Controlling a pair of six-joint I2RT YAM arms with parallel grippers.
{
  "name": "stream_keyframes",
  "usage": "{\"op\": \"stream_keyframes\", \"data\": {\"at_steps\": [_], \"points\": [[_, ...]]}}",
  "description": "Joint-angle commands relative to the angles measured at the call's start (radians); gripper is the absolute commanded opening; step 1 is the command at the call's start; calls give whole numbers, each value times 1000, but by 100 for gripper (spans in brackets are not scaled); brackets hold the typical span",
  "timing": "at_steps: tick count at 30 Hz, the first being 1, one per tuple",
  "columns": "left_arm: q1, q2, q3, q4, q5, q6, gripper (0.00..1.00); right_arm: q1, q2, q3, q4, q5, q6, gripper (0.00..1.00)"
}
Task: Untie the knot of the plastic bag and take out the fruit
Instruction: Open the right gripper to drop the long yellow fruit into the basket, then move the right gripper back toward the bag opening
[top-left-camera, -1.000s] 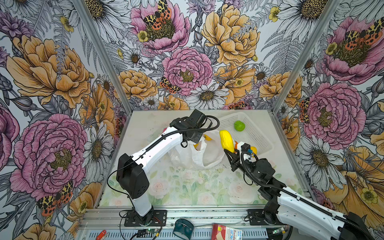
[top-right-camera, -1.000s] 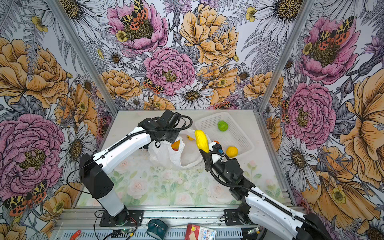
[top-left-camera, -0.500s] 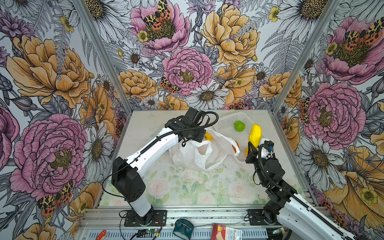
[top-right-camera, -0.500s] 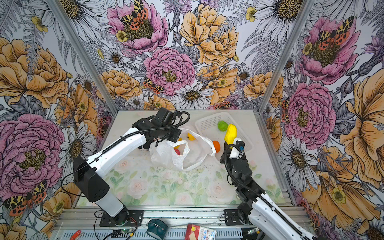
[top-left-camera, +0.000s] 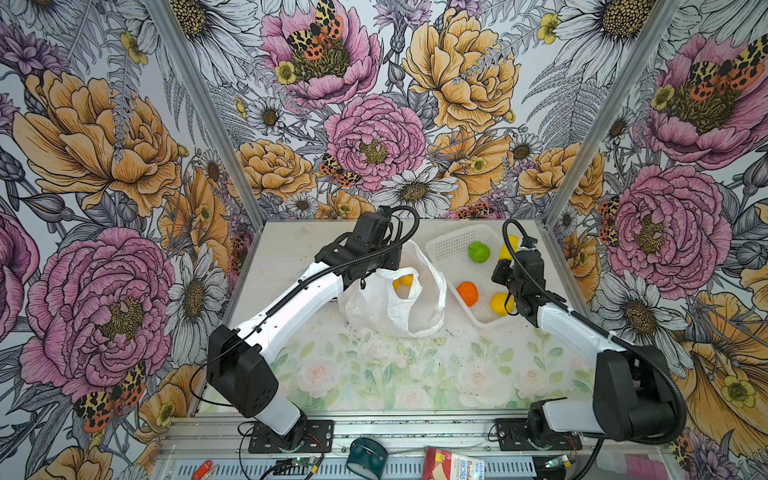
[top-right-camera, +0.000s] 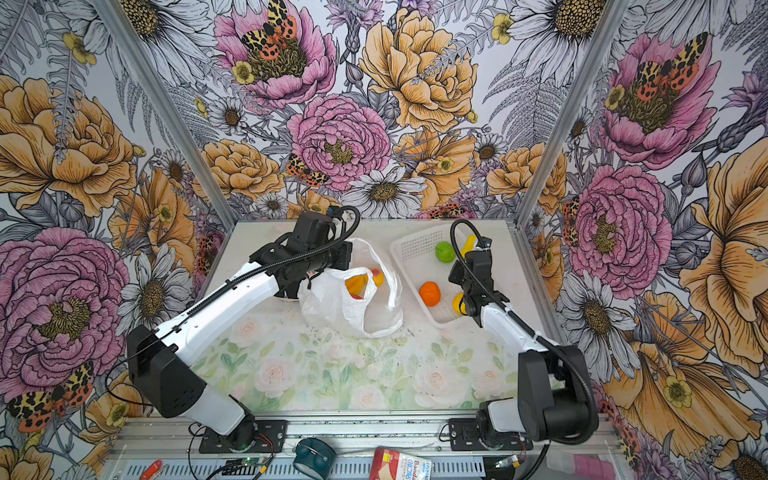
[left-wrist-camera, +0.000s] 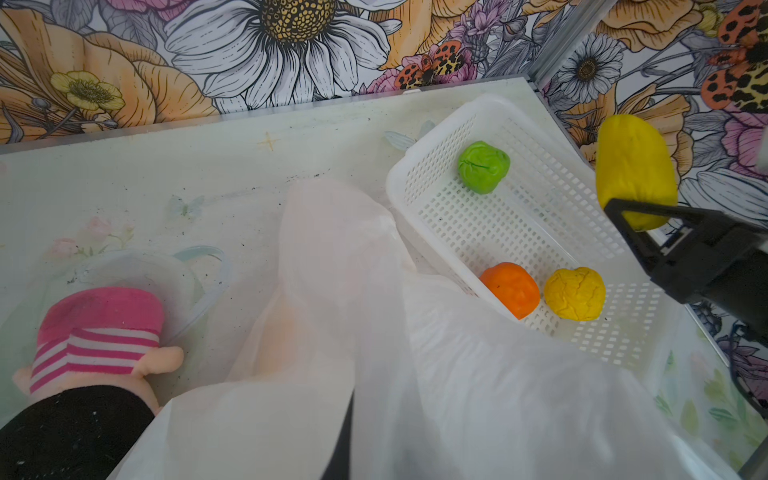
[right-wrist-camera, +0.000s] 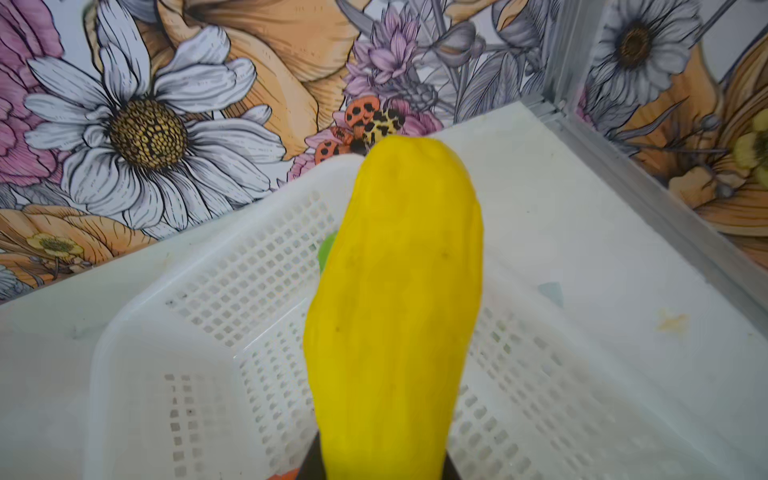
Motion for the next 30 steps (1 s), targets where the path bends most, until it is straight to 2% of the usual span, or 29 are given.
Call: {"op": "stream_keyframes", "data": {"at_steps": [1,5,6,8,15,20,23,26,30], "points": [[-16,21,10,64,62,-8,0,-5,91,41,-36,-78,-4,0],[-50,45,29,34,4,28,0,-27,94,20,-23,-86,11,0],[-54,48,33,29,-1,34,0,-30,85,5,-9,-79,20,4],[-55,44,36,27,-2,36,0,-39,80,-9,4,-86,29,20],[-50,38,37,25,-1,40,0,-57,88,-10,14,-133,36,60],[-49,30,43,22,7,41,0,-60,-9,-116,117,-128,44,80],[-49,31,40,22,2,41,0,-62,-105,-220,231,-156,40,82],[-48,32,43,20,2,42,0,-57,-226,-330,346,-237,31,77],[-47,32,43,19,0,45,0,-2,-406,-396,351,-289,-17,66]]}}
